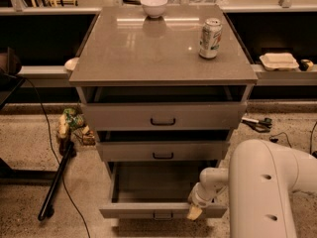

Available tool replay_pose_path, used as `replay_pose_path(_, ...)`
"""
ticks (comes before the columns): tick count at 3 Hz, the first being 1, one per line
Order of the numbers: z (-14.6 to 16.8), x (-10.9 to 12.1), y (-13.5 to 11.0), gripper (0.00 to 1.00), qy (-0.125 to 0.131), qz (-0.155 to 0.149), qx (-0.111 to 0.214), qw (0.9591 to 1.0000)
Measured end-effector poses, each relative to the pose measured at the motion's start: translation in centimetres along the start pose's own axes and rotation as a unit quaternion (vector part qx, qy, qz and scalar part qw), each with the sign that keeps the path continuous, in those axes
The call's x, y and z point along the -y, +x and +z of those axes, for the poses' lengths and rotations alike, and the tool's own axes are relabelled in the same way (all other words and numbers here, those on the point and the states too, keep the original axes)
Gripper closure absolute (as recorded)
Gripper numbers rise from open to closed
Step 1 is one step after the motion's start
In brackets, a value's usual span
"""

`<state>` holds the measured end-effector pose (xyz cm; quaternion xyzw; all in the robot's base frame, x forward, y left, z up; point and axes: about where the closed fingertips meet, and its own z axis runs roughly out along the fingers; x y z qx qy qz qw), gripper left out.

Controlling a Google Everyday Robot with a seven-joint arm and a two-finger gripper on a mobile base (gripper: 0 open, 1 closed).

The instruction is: Open bottom drawer

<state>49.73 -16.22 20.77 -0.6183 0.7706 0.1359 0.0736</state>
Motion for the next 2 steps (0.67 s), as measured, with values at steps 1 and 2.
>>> replay_pose_path(1, -0.5, -0.1, 0.0, 0.0, 0.005, -0.004, -0.003, 1.0)
replay_pose_path(2, -2.5, -0.2, 0.0, 0.0, 0.024, -0.014, 0.003, 0.9996)
